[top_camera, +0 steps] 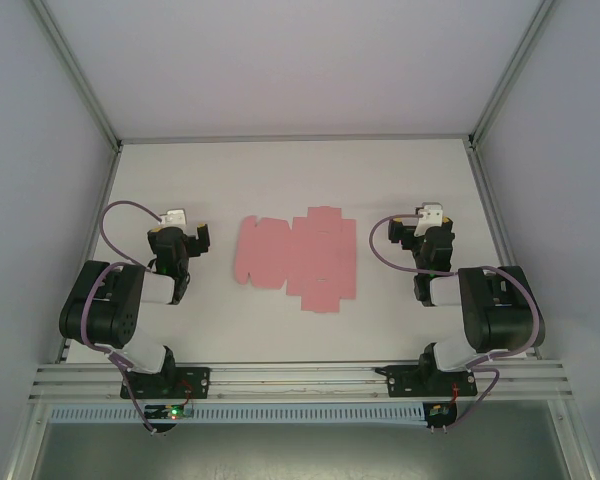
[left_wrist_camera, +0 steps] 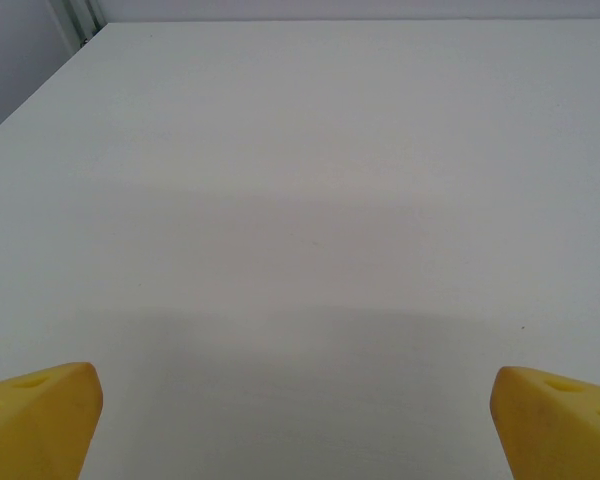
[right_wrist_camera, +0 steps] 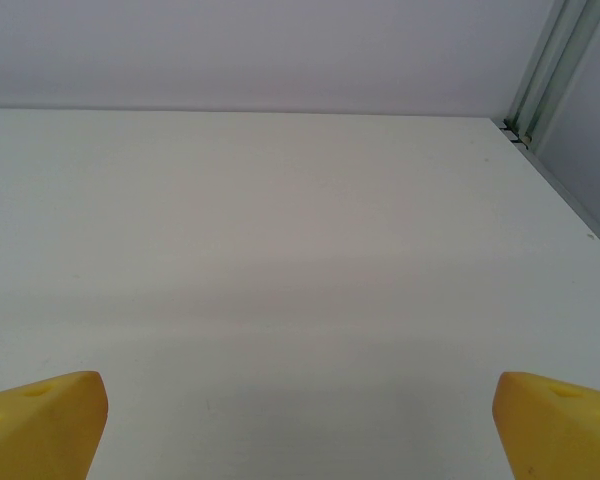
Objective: Assemble paper box
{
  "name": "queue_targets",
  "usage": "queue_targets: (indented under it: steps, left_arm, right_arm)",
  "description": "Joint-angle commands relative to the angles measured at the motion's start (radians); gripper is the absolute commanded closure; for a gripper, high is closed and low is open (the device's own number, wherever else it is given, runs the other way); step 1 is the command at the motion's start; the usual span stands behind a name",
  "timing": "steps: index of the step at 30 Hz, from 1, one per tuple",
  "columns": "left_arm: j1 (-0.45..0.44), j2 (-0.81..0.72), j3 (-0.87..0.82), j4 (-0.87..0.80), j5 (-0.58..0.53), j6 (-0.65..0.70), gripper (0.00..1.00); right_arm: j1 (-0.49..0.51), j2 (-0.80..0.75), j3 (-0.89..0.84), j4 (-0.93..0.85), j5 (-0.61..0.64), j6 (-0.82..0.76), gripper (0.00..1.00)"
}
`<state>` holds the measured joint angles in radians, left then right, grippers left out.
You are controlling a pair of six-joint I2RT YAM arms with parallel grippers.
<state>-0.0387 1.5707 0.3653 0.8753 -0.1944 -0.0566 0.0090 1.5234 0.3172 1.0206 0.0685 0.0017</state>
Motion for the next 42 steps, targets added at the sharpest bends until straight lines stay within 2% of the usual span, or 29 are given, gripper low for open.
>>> queue_targets:
  steps: [1,5,7,9,11,14,16,18,20,23,28,32,35,39,42]
  left_arm:
    - [0.013,-0.014,0.014,0.027,-0.007,-0.008,0.00]
    - [0.011,-0.057,0.046,-0.056,0.007,0.003,0.00]
    - [0.011,-0.102,0.097,-0.183,0.009,0.006,0.00]
    - [0.010,-0.181,0.155,-0.354,0.032,0.006,0.00]
    - [0.011,-0.265,0.203,-0.492,0.023,-0.073,0.00]
    - [0.010,-0.348,0.270,-0.681,0.100,-0.171,0.00]
    - [0.006,-0.365,0.327,-0.815,0.145,-0.245,0.00]
    - [0.002,-0.364,0.366,-0.903,0.250,-0.292,0.00]
    - [-0.011,-0.344,0.397,-0.963,0.379,-0.338,0.00]
    - [-0.044,-0.294,0.434,-1.041,0.470,-0.375,0.00]
    - [-0.102,-0.164,0.461,-1.066,0.616,-0.359,0.00]
    - [-0.118,-0.041,0.489,-1.051,0.731,-0.381,0.00]
    - [-0.138,0.026,0.509,-1.038,0.785,-0.380,0.06]
    - [-0.174,0.080,0.523,-1.009,0.844,-0.381,0.10]
    - [-0.206,0.109,0.534,-1.002,0.839,-0.377,0.13]
  right_arm:
    - [0.000,-0.020,0.020,-0.004,-0.005,0.023,0.02]
    - [0.000,-0.105,0.010,-0.061,0.010,0.021,0.02]
    - [0.010,-0.161,0.024,-0.130,0.059,0.024,0.02]
    - [0.048,-0.229,0.071,-0.292,0.109,-0.003,0.02]
    - [0.096,-0.284,0.147,-0.459,0.170,-0.022,0.02]
    - [0.132,-0.335,0.271,-0.704,0.220,0.063,0.02]
    - [0.152,-0.337,0.358,-0.869,0.187,0.157,0.02]
    - [0.197,-0.311,0.432,-1.002,0.174,0.235,0.02]
    - [0.255,-0.249,0.511,-1.127,0.159,0.286,0.07]
    - [0.338,-0.115,0.625,-1.285,0.135,0.354,0.15]
    - [0.428,0.112,0.740,-1.363,-0.009,0.389,0.31]
    - [0.447,0.221,0.752,-1.337,-0.076,0.393,0.40]
    - [0.449,0.274,0.748,-1.309,-0.102,0.383,0.47]
    - [0.450,0.304,0.739,-1.290,-0.097,0.382,0.47]
    - [0.448,0.309,0.717,-1.258,-0.114,0.385,0.47]
